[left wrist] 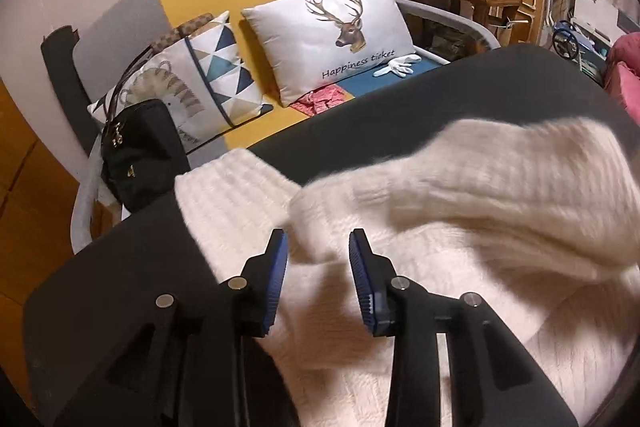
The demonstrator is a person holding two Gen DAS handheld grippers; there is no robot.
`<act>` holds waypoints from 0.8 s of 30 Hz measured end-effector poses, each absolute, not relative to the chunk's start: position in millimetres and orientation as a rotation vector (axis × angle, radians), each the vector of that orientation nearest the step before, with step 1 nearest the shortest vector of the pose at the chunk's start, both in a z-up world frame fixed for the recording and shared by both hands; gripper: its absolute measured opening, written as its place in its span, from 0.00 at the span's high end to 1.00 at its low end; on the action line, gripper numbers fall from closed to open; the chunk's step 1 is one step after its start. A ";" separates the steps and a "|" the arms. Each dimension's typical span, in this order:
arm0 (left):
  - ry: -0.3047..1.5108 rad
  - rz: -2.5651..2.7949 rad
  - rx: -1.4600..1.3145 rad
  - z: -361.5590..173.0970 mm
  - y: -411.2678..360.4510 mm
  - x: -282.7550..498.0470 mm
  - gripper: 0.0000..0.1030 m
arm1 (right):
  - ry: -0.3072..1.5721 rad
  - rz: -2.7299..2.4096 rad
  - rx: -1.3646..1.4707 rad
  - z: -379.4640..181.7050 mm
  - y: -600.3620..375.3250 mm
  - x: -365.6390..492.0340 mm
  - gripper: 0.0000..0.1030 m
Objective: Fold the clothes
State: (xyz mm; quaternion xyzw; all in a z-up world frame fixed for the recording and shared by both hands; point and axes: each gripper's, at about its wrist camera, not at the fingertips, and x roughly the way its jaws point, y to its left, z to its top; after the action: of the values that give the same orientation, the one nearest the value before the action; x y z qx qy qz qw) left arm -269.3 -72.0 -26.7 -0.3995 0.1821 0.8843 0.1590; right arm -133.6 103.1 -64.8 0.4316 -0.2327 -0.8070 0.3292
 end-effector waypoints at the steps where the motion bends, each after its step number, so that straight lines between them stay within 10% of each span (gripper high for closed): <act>1: 0.527 2.526 -1.145 -27.8 -75.1 -266.9 0.65 | -0.589 -2.112 1.140 -68.1 98.5 -126.7 0.95; 11: 0.566 2.492 -1.109 -28.7 -80.9 -223.8 0.56 | -0.313 -2.173 1.366 -130.7 64.9 -82.8 0.95; 24: 1.042 2.186 -0.973 -11.1 -11.7 -192.1 0.56 | -0.259 -2.264 1.276 -138.9 60.3 -61.8 0.95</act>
State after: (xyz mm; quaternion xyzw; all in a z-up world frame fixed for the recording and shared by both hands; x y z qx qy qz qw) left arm -192.1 -11.7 -11.1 -0.3596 0.3852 0.8083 0.2627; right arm -61.8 60.3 -138.9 0.4715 -0.0955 -0.8366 0.2619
